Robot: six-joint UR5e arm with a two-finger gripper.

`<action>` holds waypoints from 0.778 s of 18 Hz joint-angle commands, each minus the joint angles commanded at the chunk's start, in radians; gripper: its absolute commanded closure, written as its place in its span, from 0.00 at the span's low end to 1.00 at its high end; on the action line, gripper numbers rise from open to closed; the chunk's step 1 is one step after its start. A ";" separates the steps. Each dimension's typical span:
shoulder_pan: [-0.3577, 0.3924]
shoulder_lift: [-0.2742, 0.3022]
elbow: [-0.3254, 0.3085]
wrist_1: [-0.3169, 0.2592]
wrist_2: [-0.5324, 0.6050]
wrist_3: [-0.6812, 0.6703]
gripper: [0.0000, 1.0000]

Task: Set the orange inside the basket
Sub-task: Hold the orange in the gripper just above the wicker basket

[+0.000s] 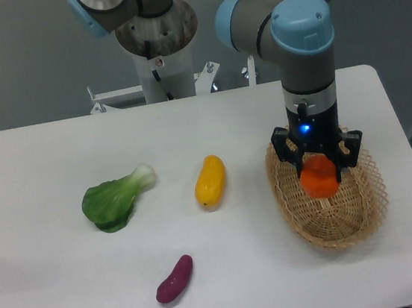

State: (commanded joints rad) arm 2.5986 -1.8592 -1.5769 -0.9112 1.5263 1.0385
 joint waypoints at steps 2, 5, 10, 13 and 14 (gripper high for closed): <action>0.000 0.002 -0.006 0.002 0.000 0.000 0.45; 0.002 0.002 -0.008 0.000 0.000 0.000 0.45; 0.003 0.002 -0.018 0.000 0.003 0.021 0.45; 0.026 0.009 -0.046 -0.002 0.005 0.083 0.45; 0.031 0.017 -0.057 0.000 0.003 0.103 0.45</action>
State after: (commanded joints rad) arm 2.6292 -1.8424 -1.6336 -0.9112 1.5294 1.1411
